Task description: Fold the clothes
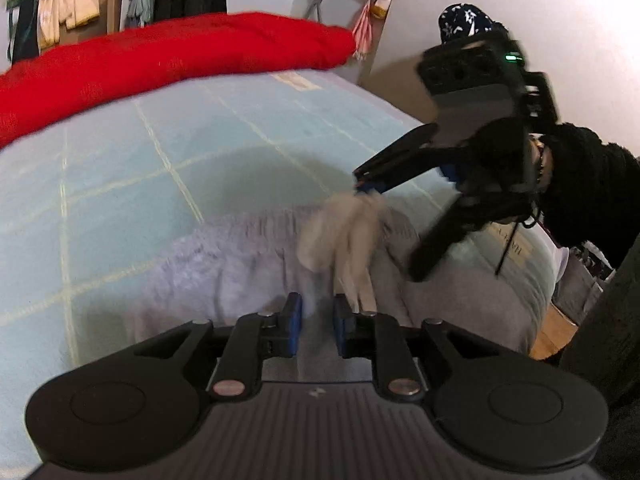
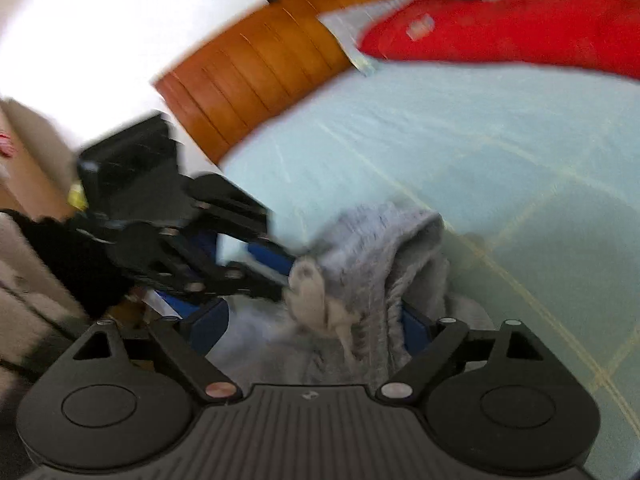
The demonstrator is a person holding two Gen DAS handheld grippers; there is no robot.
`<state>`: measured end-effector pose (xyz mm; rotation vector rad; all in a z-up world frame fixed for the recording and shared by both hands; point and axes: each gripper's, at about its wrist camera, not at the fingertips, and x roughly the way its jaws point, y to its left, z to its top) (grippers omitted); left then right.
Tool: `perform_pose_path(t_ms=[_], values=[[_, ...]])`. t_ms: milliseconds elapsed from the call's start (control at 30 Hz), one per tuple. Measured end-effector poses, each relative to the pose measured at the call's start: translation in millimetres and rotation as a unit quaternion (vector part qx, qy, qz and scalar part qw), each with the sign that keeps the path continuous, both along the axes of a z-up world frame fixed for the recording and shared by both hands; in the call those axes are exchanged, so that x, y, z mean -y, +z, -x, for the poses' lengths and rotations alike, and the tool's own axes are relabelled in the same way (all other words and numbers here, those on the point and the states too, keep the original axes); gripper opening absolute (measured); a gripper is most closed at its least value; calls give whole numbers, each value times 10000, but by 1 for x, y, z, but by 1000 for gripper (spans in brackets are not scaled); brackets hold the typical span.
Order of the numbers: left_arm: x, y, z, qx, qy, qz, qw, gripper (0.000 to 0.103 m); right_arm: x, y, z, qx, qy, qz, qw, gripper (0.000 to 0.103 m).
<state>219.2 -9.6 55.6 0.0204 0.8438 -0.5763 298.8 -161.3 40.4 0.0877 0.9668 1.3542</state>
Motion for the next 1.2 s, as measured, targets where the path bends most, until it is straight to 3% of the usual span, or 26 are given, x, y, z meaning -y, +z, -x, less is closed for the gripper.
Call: perform_pose_path(t_ms=[133, 267, 333, 400, 567, 733, 933, 1100, 1200], values=[[-12, -9, 7, -76, 147, 51, 9998, 19, -7, -21, -21, -607, -89, -176, 9980, 87], [-28, -12, 11, -108, 298, 182, 9993, 26, -6, 6, -16, -226, 40, -416, 9989, 81], [-33, -12, 12, -89, 341, 194, 9992, 33, -13, 11, -12, -21, 117, -129, 9998, 75], [-37, -11, 10, -45, 391, 198, 9990, 44, -21, 7, -7, 201, 148, 334, 9991, 57], [-44, -3, 7, 132, 517, 178, 9984, 69, -37, 18, 12, 1117, -115, 1184, 9866, 37], [-54, 3, 5, 322, 681, 223, 9969, 79, -41, 41, 22, 2023, -535, 1859, 9600, 31], [-63, 5, -4, 430, 945, 360, 9939, 80, -27, 59, 16, 2885, -1304, 2518, 9145, 30], [-62, 0, -6, 350, 1031, 374, 9933, 81, 8, 66, -6, 3076, -2027, 2950, 8816, 30], [-57, -6, -10, 267, 1009, 311, 9941, 81, 33, 69, -17, 3175, -2473, 3295, 8541, 30]])
